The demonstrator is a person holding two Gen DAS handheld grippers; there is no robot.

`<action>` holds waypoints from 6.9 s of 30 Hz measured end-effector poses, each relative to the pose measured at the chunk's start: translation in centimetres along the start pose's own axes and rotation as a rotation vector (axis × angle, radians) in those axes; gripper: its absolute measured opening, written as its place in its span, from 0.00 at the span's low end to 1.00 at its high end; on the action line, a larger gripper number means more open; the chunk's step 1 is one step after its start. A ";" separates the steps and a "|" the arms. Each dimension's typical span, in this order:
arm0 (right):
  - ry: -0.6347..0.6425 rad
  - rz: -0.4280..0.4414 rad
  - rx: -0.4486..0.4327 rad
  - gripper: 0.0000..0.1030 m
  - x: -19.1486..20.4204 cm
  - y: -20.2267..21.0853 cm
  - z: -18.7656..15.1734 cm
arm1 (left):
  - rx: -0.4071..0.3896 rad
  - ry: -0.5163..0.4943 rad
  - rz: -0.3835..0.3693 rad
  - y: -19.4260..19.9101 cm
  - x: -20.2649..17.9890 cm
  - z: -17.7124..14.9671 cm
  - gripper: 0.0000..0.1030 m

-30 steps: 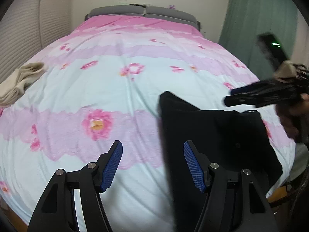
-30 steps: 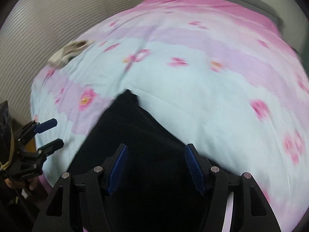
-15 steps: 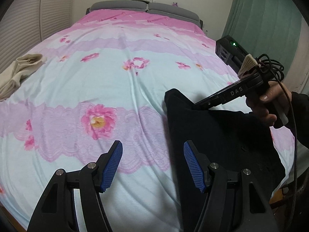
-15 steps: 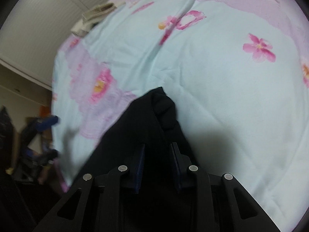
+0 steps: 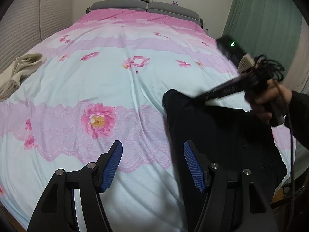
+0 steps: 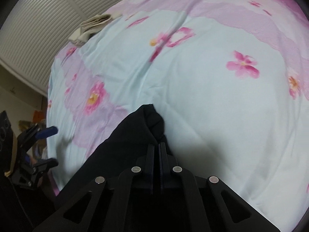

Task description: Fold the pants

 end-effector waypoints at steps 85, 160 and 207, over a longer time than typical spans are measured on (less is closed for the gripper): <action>-0.945 -0.154 -0.760 0.30 2.6 11.5 -29.5 | 0.024 0.114 -0.081 1.3 -7.2 -5.5 0.22; -0.445 -0.021 -0.712 0.42 31.2 -22.9 36.0 | -0.280 0.230 0.314 5.9 66.8 14.6 0.54; -0.019 -0.372 -0.722 0.80 38.7 -10.6 29.6 | -0.325 0.090 0.482 18.8 47.2 9.6 0.90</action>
Point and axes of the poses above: each gripper's, at about its wrist camera, not at the fingertips, and y roughly against the way its jaws point, x to its left, z to its top, the point moved 5 cm from there along -y, roughly the way its jaws point, and after that the axes turned 4 degrees about -z, right-handed, at the moved point
